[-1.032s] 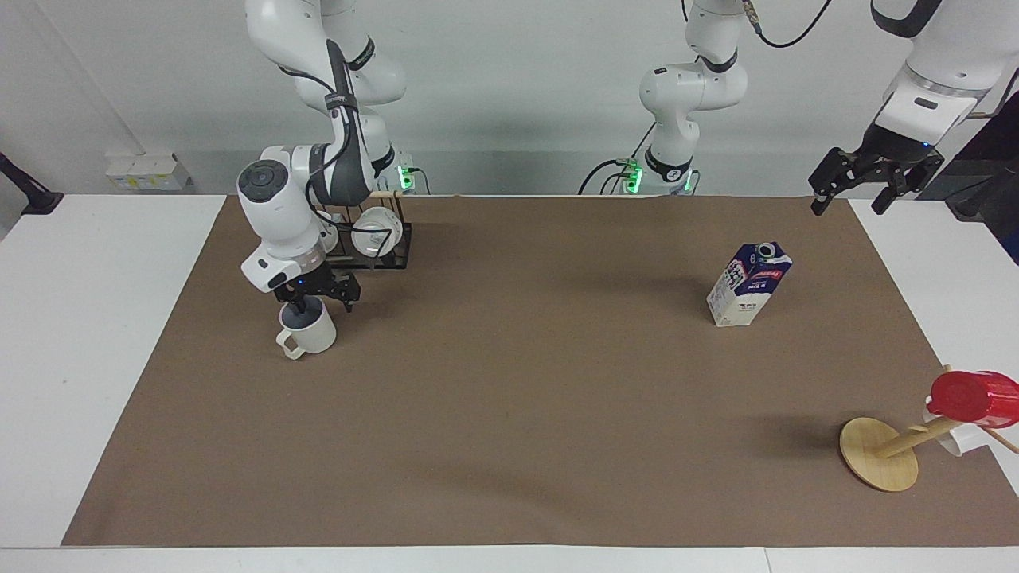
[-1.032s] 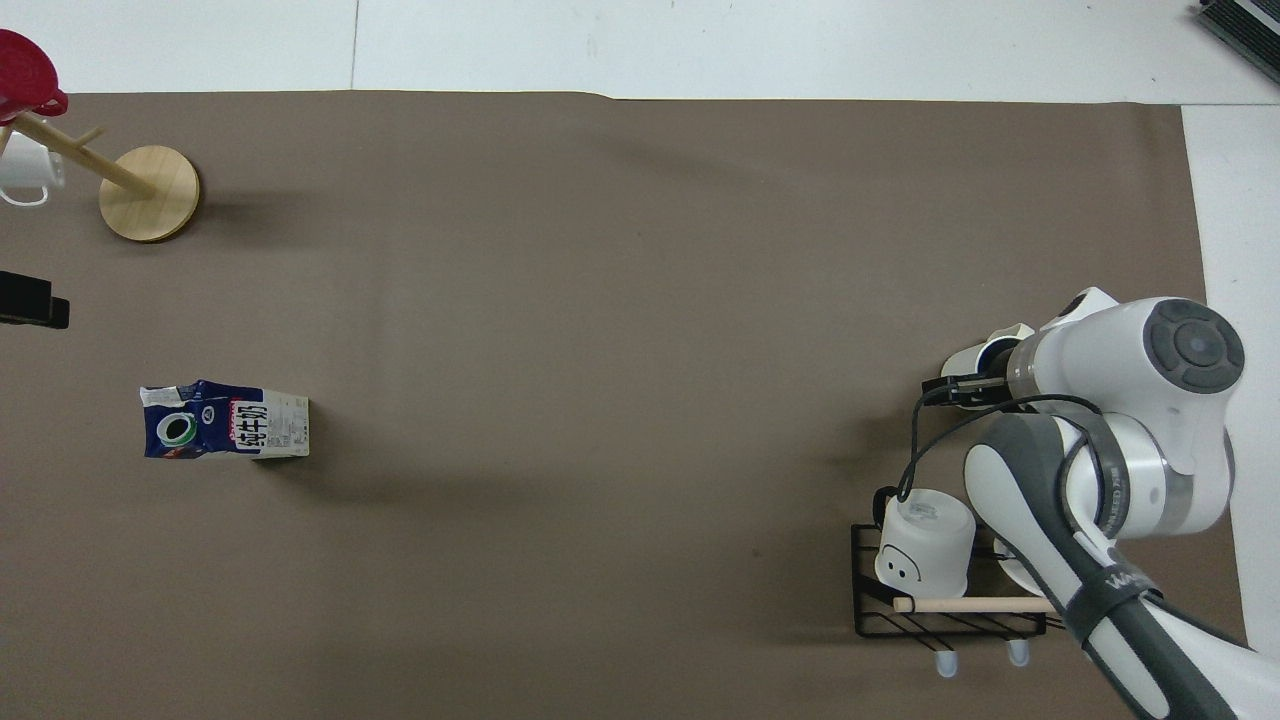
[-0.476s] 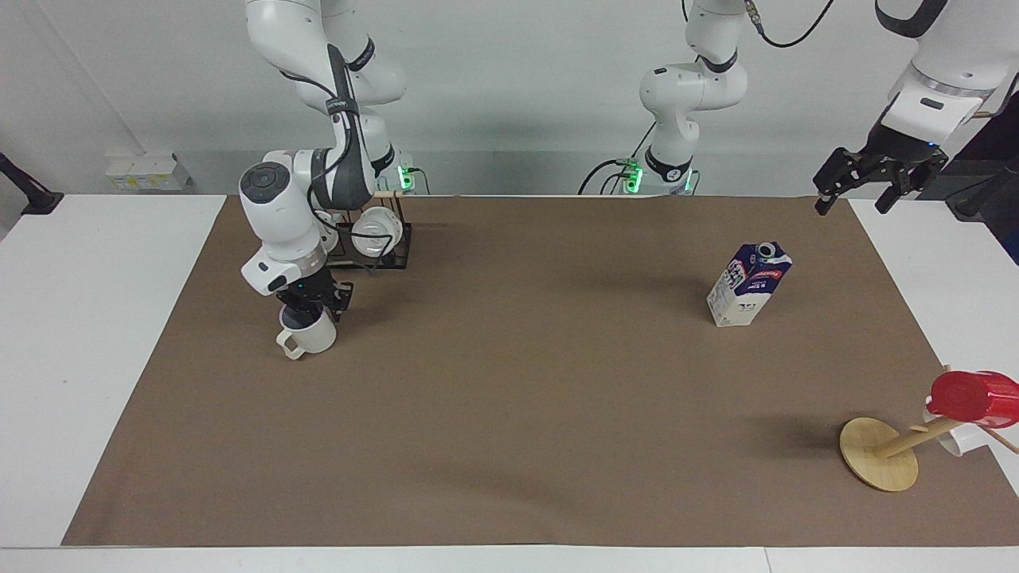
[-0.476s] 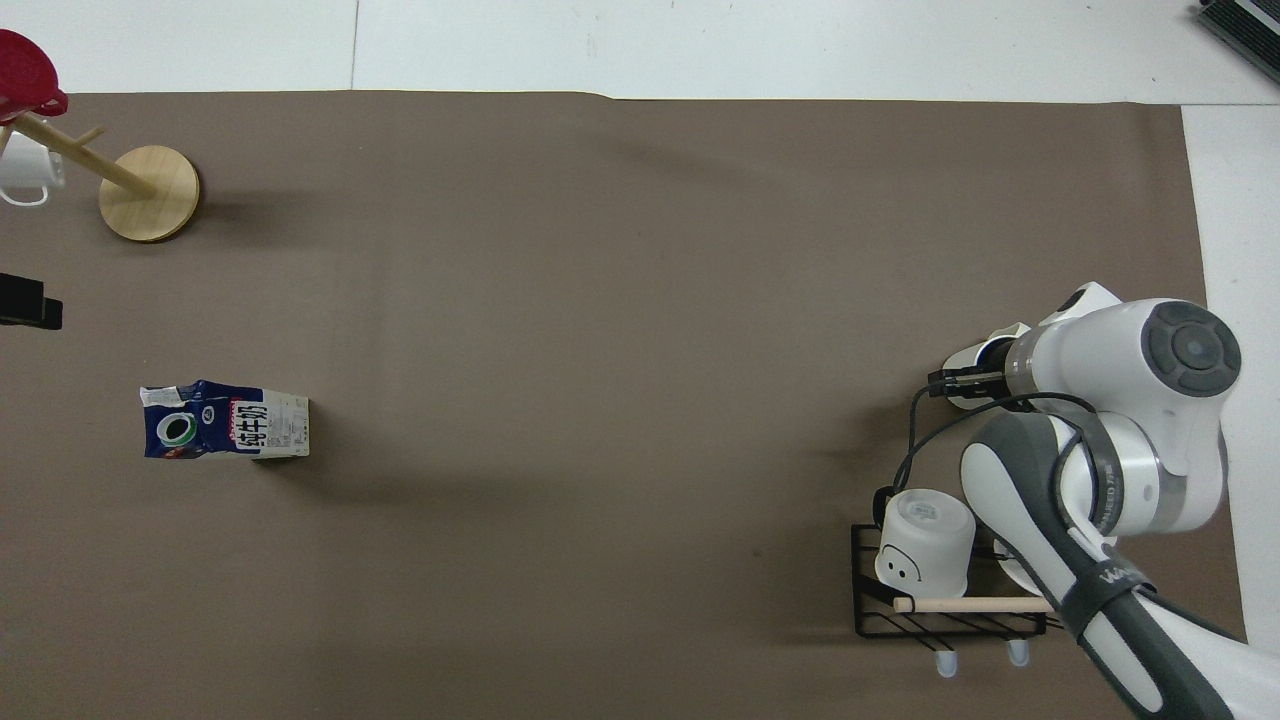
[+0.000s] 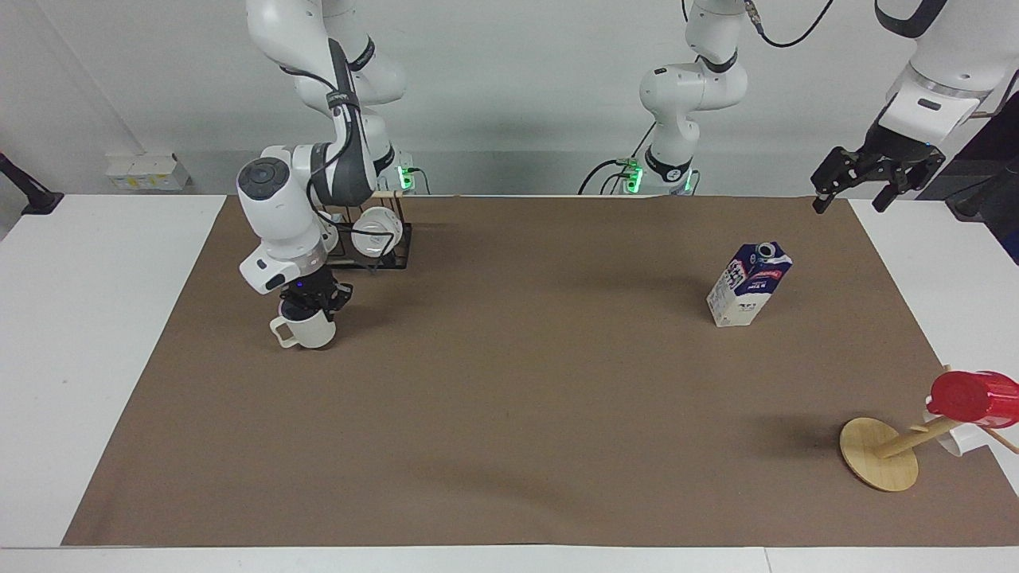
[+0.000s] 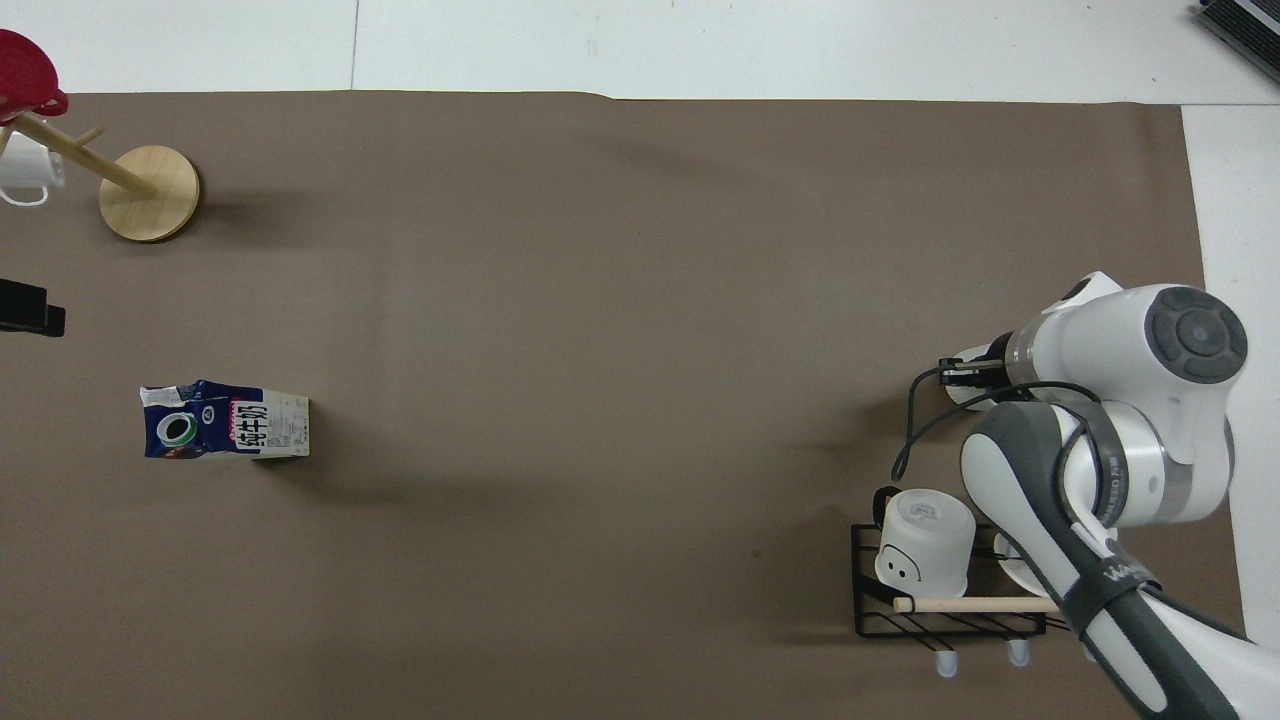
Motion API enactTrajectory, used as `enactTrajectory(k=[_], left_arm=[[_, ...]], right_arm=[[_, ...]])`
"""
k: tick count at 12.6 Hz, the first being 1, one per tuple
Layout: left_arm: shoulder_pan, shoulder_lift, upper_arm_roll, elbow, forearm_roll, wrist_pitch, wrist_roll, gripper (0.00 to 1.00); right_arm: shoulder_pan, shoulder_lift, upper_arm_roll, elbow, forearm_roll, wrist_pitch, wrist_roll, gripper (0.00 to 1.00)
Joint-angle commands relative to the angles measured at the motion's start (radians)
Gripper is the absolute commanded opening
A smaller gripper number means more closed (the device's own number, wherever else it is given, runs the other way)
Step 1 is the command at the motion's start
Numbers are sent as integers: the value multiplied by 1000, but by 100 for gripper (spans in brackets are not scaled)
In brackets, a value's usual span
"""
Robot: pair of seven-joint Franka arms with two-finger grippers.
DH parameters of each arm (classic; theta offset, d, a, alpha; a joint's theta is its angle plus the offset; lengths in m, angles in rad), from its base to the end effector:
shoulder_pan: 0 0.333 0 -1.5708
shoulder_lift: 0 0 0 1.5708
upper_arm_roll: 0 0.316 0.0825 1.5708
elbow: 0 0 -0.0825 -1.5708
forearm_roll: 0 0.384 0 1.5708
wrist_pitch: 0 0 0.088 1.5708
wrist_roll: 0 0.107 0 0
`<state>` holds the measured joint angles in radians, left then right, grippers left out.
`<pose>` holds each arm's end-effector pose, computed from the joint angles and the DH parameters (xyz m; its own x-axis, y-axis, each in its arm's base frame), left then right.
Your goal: Place cup and milk on table
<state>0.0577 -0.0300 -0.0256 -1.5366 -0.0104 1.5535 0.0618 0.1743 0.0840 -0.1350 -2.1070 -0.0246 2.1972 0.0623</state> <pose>0.5436 0.0161 0.6555 0.9984 -0.0299 0.0474 -0.0303 -0.9995 0.0067 0.5574 0.0218 0.3789 0.9999 -0.0080 0.0086 -0.0083 -0.9995 0.0308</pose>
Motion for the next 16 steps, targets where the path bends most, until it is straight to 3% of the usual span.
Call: enactTrajectory(k=[1, 4, 7, 9, 12, 16], left_arm=[[-1, -16, 3, -5, 10, -9, -5, 100], [-5, -16, 1, -7, 10, -4, 6, 100], [-13, -24, 1, -17, 10, -7, 3, 100], [-13, -34, -1, -37, 10, -7, 1, 100], [-15, -53, -1, -98, 10, 8, -3, 100], [-13, -126, 1, -264, 10, 80, 0, 100]], right_arm=[[68, 10, 6, 139, 8, -140, 69, 0], [177, 11, 8, 144, 11, -110, 120, 0], [224, 16, 27, 145, 115, -47, 132, 0], [312, 42, 28, 151, 109, 1, 280, 0], [375, 63, 35, 159, 115, 9, 349, 0], [467, 178, 52, 179, 117, 120, 359, 0]])
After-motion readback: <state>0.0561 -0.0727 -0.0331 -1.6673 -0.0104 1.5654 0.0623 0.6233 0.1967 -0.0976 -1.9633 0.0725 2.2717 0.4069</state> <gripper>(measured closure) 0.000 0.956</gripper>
